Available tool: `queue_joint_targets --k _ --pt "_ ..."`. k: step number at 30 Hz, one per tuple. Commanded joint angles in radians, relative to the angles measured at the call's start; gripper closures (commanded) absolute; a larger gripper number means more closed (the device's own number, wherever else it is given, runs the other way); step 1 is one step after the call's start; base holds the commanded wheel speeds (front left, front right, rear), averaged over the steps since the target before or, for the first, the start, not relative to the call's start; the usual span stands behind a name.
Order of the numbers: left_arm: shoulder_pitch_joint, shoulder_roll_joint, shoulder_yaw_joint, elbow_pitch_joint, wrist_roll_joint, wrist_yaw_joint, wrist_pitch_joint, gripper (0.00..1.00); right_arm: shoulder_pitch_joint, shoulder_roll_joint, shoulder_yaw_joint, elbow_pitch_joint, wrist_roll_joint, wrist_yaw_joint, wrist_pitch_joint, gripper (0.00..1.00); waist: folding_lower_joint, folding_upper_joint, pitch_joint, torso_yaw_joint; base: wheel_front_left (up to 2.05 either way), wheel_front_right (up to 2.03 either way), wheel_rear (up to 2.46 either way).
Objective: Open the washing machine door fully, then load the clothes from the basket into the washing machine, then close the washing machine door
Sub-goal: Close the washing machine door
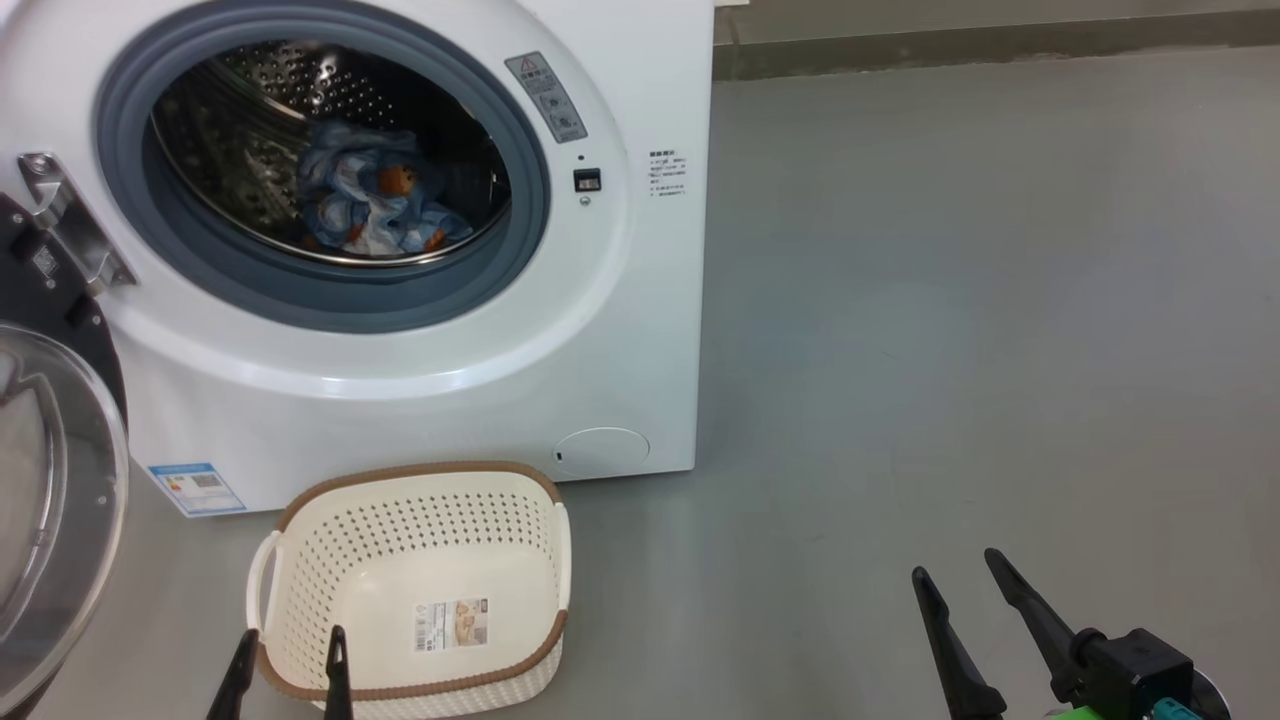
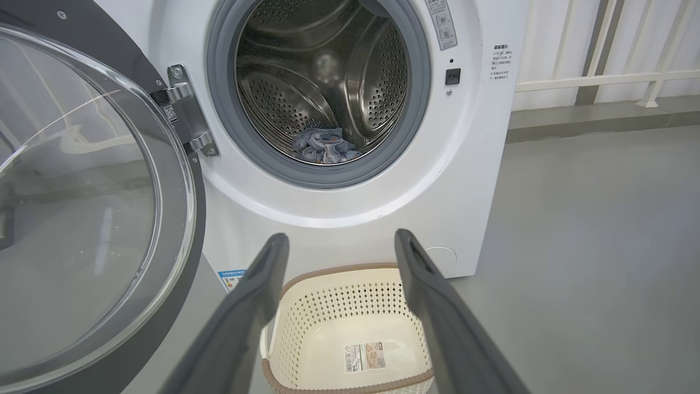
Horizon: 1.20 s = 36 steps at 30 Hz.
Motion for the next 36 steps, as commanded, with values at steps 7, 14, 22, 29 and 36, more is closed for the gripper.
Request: queue_joint_targets --k 7,14,22,29,36 --pt "-0.073 0.024 0.028 -0.019 0.001 0.005 -0.016 0.00 -0.018 -0.007 0.013 -0.036 -0.010 0.002 -0.003 0.00 0.0000 0.0000 0.005 0.074 0.00 0.00 0.00" --pt "-0.076 0.022 0.041 -0.038 -0.004 0.011 -0.026 0.00 -0.038 -0.024 0.006 -0.053 -0.013 0.002 0.009 0.00 0.0000 0.0000 0.044 0.200 0.00 0.00 0.00" --pt "-0.077 -0.002 0.042 -0.038 -0.004 0.021 -0.034 0.00 -0.057 -0.034 0.003 -0.057 -0.016 0.002 0.017 0.00 0.0000 0.0000 0.057 0.353 0.00 0.00 0.00" --pt "-0.093 -0.011 0.047 -0.027 -0.008 0.010 -0.037 0.00 -0.064 -0.034 0.011 -0.060 -0.018 0.002 0.022 0.00 0.0000 0.0000 0.063 0.465 0.00 0.00 0.00" --pt "-0.098 -0.022 0.053 -0.015 -0.010 0.006 -0.038 0.00 -0.068 -0.031 0.016 -0.055 -0.018 0.002 0.019 0.00 0.0000 0.0000 0.056 0.502 0.00 0.00 0.00"
